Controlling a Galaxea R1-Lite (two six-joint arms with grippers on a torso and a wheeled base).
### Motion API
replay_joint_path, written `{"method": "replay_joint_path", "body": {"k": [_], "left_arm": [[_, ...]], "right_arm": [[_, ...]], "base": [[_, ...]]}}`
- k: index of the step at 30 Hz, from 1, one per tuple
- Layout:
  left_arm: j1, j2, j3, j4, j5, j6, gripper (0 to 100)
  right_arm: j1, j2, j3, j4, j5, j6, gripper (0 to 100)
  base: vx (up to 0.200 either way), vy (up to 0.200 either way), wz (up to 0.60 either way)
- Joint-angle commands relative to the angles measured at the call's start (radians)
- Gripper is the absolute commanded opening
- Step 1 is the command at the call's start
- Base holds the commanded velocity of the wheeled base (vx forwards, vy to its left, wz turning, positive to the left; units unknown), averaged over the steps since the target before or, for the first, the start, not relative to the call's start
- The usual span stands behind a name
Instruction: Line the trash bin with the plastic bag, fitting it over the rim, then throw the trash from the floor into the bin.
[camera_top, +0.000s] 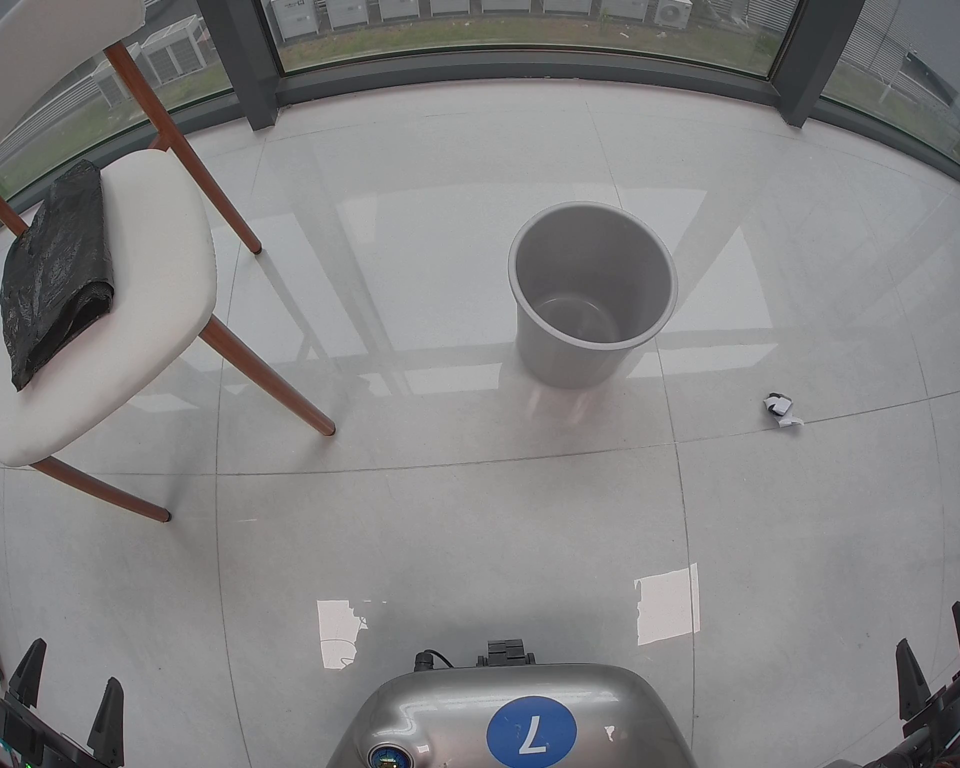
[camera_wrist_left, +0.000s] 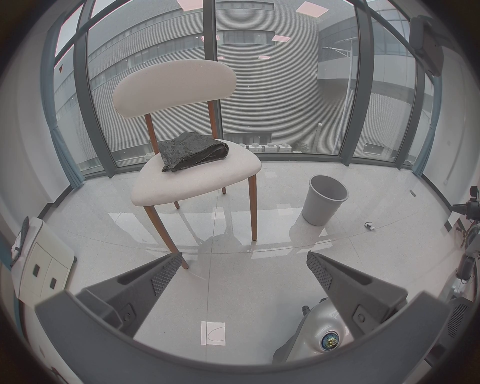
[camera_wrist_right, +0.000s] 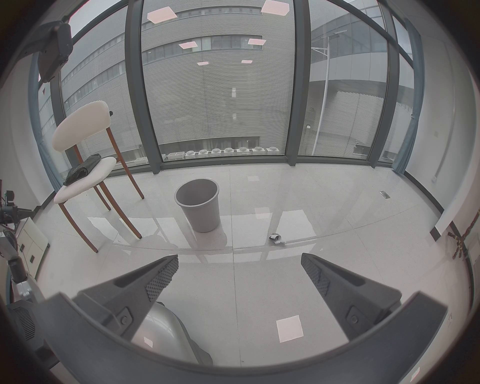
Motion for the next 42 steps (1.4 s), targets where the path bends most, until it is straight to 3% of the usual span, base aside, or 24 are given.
{"method": "replay_joint_path", "body": {"k": [1,21,25,29,31,34,36,37,42], "left_arm": [[0.0,-0.016,0.018,0.0,0.0,0.0,100],[0.002,-0.016,0.018,0.0,-0.007,0.002,100],[-0.026,0.057,-0.148,-0.075,-0.027,-0.006,100],[-0.097,0.205,-0.183,-0.076,-0.023,-0.023,100],[-0.161,0.249,-0.196,-0.07,-0.026,-0.158,100],[-0.187,0.361,-0.242,-0.07,-0.029,-0.351,100],[-0.187,0.381,-0.254,-0.07,-0.029,-0.38,100],[-0.187,0.505,-0.326,-0.076,-0.029,-0.549,100],[-0.19,0.729,-0.478,-0.13,-0.033,-0.859,100]], "right_arm": [[0.001,-0.016,0.015,0.0,0.0,0.0,100],[-0.001,-0.016,0.015,0.0,0.002,-0.008,100],[0.001,-0.016,0.015,0.0,0.002,-0.006,100],[0.001,-0.016,0.015,0.0,0.003,-0.006,100],[0.001,-0.016,0.015,0.0,0.002,-0.005,100],[0.001,-0.016,0.015,0.0,0.005,-0.012,100],[0.001,-0.016,0.015,0.0,0.005,-0.014,100],[0.001,-0.016,0.015,0.0,0.005,-0.014,100],[0.001,-0.016,0.015,0.0,0.005,-0.012,100]], "base": [[0.0,0.0,0.0],[0.0,0.0,0.0],[0.0,0.0,0.0],[0.0,0.0,0.0],[0.0,0.0,0.0],[0.0,0.0,0.0],[0.0,0.0,0.0],[0.0,0.0,0.0],[0.0,0.0,0.0]]}}
